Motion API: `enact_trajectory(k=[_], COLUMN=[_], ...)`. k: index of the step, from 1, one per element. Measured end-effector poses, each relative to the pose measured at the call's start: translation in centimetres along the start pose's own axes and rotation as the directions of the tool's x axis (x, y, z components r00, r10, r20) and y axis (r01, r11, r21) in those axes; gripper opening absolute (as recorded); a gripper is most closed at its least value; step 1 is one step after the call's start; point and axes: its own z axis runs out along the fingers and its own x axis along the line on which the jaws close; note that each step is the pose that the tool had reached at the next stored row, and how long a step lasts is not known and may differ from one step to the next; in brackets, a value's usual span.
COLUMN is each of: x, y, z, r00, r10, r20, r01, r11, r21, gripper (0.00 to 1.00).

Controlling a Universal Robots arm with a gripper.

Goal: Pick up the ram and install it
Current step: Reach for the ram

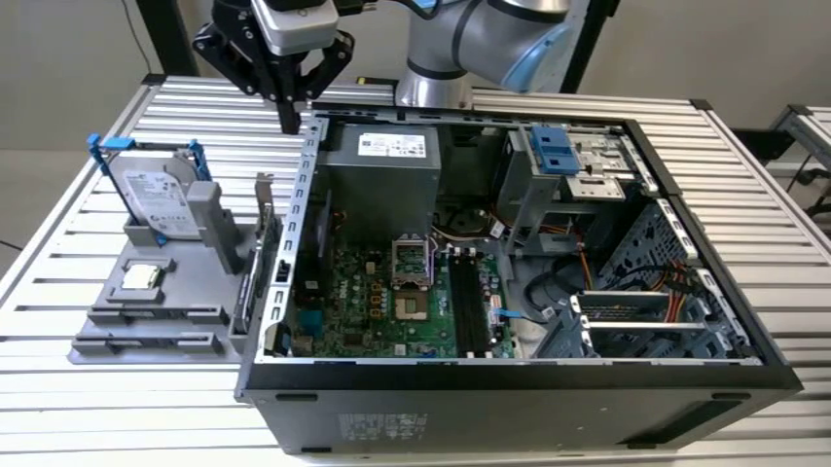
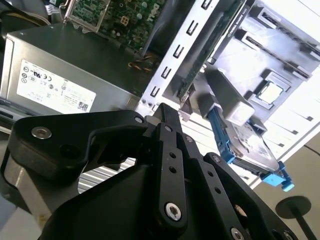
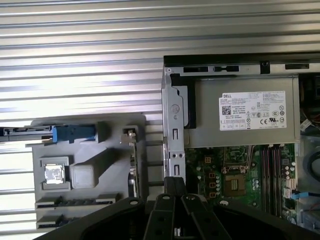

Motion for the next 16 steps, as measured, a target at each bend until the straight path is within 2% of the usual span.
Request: enact_trajectory(k=[16], x=[0.91], y=[-0.06], z=[-0.03], r00=[1.0], r10=[0.0], r20=[-0.0001], r01=[0.0], r11=[1.0], r21=[0.0001], gripper=[0.0])
